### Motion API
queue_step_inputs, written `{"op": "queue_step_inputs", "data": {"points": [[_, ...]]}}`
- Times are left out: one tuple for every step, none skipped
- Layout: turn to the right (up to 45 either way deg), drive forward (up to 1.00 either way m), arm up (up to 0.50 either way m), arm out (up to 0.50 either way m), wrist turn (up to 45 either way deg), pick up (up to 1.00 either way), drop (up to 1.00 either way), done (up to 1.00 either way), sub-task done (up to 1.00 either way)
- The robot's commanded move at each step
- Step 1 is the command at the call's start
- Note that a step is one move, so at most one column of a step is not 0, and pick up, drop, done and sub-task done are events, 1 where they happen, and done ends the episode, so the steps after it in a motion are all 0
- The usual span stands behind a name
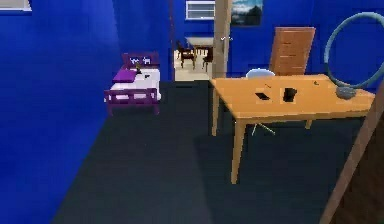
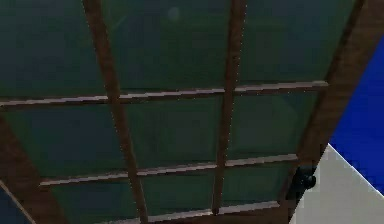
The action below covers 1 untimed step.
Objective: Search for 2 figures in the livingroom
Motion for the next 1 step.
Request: {"op": "queue_step_inputs", "data": {"points": [[0.0, 1.00, 0.00, 0.00, 0.0, 0.00, 0.00, 0.00, 0.00]]}}
